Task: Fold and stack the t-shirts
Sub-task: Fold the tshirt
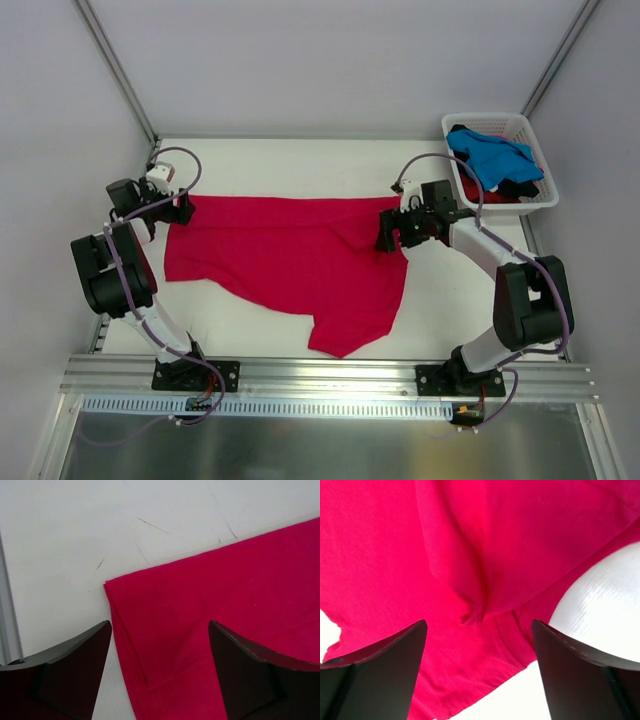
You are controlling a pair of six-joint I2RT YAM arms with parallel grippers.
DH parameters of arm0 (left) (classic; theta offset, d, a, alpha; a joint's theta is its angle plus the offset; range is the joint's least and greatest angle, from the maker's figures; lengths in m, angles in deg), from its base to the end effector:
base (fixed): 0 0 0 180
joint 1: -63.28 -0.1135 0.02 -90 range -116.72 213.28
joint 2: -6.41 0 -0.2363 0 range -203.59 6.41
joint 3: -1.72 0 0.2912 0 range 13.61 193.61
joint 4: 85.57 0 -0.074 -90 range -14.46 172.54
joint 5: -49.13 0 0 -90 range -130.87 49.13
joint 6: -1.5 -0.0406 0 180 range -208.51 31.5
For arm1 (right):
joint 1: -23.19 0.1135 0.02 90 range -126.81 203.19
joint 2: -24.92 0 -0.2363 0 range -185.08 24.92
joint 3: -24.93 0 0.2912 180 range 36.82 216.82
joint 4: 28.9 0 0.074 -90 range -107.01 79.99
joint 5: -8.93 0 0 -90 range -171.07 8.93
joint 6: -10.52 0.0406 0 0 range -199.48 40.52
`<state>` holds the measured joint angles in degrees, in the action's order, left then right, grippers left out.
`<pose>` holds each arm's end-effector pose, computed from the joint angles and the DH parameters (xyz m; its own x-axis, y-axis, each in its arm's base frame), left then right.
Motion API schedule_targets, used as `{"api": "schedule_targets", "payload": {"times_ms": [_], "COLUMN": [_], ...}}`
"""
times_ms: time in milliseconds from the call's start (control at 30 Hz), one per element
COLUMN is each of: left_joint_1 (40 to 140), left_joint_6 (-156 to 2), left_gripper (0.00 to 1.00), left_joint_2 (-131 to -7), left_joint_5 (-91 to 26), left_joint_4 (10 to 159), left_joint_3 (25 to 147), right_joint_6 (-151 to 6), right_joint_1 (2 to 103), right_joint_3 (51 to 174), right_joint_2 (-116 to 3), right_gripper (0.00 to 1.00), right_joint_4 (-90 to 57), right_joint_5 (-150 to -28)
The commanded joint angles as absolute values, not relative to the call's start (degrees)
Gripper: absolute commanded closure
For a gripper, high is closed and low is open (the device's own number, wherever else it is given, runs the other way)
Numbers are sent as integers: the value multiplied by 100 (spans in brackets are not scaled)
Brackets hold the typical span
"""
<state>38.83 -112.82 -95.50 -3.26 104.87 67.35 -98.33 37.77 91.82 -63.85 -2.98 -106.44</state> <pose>0.3735 0.1426 0.1261 -0.2907 0.2262 -0.9297 0.3203 0.9386 0.1283 0.3435 0.1073 0.1592 -0.5150 -0.4356 -0.7382 -0.7105 0.6987 0.0834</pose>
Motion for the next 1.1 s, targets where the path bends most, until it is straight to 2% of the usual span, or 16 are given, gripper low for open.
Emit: {"api": "schedule_targets", "payload": {"times_ms": [0,33,67,333,433,467,500,633,700,733,833,900,1033,1067], "left_joint_1": [3639,3595,3551,3445,3454,3524,3577,3945,4383,4577,5421,5973,6170,6170], "left_joint_6": [-10891,-10716,-10314,-8308,-7613,-7481,-7410,-7041,-6733,-6611,-5794,-5450,-5247,-5290], "left_gripper": [16,13,9,7,8,2,1,3,4,4,5,6,5,5], "left_joint_2": [-8871,-8791,-8712,-7956,-7570,-7473,-7358,-6866,-6595,-6497,-6110,-5873,-5557,-5495], "left_joint_5": [-385,-508,-605,-1371,-1231,-1221,-1369,-1257,-1502,-1764,-2370,-2679,-2830,-2812], "left_joint_4": [10610,10601,10566,9231,9133,9098,9089,8932,8650,8589,8351,8281,8281,8281], "left_joint_3": [6696,6740,6801,7777,7506,7409,7182,6811,6680,6635,6503,6389,6125,6090], "right_joint_6": [-9943,-9952,-9952,-9706,-9802,-9837,-9864,-9882,-9873,-9829,-8944,-7409,-4683,-4330], "right_joint_1": [3883,3883,3883,3988,4251,4313,4348,4375,4375,4427,4463,4463,4857,4980], "right_joint_3": [9526,9527,9518,9676,9702,9711,9702,9720,9816,9843,10227,10370,9388,9047], "right_joint_2": [-6131,-5930,-5815,-5163,-5145,-5145,-5163,-5242,-5216,-5137,-5075,-4935,-4469,-4460], "right_gripper": [7,1,1,1,1,1,1,1,1,1,1,1,1,1], "right_joint_4": [153,206,250,146,22,13,-4,-83,-22,-22,381,672,-152,-188], "right_joint_5": [-10920,-10928,-10894,-10762,-10412,-10262,-10191,-9490,-9312,-8798,-8268,-8448,-8556,-7920]}}
